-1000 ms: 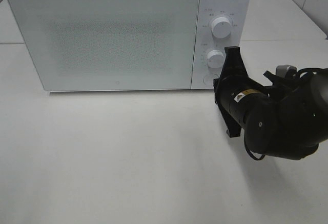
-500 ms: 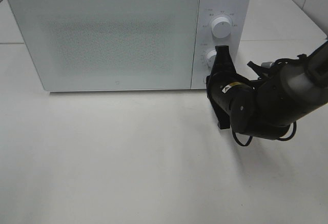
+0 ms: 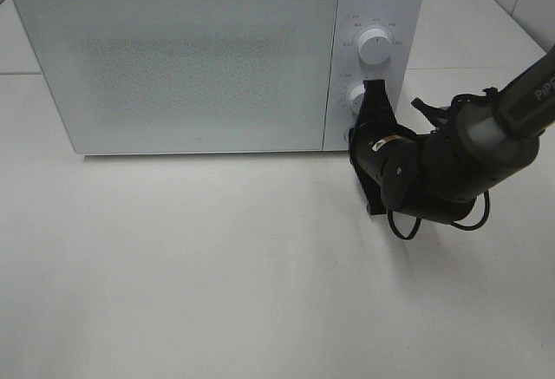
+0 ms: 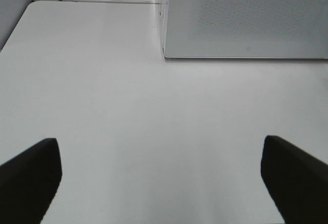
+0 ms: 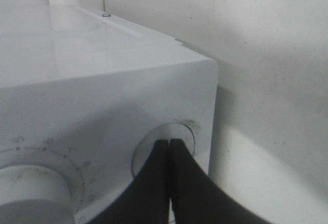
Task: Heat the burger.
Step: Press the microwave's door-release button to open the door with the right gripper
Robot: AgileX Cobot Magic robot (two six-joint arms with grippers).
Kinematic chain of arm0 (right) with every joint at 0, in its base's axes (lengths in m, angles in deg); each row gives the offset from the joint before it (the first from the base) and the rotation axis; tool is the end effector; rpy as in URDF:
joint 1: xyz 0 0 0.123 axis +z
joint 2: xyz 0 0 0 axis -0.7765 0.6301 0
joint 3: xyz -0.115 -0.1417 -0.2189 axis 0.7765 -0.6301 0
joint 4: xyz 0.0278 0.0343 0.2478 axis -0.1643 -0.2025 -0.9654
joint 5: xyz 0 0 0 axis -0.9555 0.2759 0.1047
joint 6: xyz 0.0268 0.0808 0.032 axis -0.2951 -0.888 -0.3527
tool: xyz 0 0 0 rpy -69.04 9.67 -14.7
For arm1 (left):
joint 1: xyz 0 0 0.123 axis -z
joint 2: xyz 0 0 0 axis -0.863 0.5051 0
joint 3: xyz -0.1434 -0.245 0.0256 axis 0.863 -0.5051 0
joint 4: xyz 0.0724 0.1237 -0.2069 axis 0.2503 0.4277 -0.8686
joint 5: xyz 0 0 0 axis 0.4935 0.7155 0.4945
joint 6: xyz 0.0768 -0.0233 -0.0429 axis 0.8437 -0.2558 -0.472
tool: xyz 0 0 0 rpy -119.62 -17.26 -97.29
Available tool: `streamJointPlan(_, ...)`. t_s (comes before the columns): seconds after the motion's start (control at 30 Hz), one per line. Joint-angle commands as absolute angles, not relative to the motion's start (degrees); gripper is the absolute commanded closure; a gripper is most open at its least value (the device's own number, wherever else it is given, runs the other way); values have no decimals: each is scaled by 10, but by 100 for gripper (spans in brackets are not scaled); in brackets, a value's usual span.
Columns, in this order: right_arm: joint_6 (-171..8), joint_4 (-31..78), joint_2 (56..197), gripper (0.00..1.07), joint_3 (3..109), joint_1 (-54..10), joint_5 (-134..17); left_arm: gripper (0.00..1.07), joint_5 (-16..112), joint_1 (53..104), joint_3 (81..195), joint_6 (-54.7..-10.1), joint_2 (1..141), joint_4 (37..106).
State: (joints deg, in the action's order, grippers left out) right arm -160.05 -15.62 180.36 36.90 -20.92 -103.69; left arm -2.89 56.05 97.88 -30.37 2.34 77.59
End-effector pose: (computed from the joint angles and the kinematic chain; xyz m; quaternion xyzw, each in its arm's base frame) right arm 0.3392 0.1464 0.0783 0.5923 0.5940 0.3763 0.3934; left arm -0.0091 -0.0128 0.2824 0.0214 0.8493 -0.0325 0.5265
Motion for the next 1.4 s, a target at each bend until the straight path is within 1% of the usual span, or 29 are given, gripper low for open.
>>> streamJointPlan(0.03,-1590,-160,1808,107,382,-215,-1039,9,-24,563,977,-308,14,776)
streamJointPlan(0.67,-1575,-163,1813,107,445,-216,-1131,9,-24,563,977,-308,14,775)
streamJointPlan(0.87,-1546,-188,1813,107,473,-216,-1182,9,-24,563,977,-308,14,775)
streamJointPlan(1.07,-1513,-197,1814,107,502,-222,-1196,9,-24,563,977,-308,14,775)
streamJointPlan(1.4,-1512,-191,1814,107,503,-222,-1183,9,-24,563,977,-308,14,775)
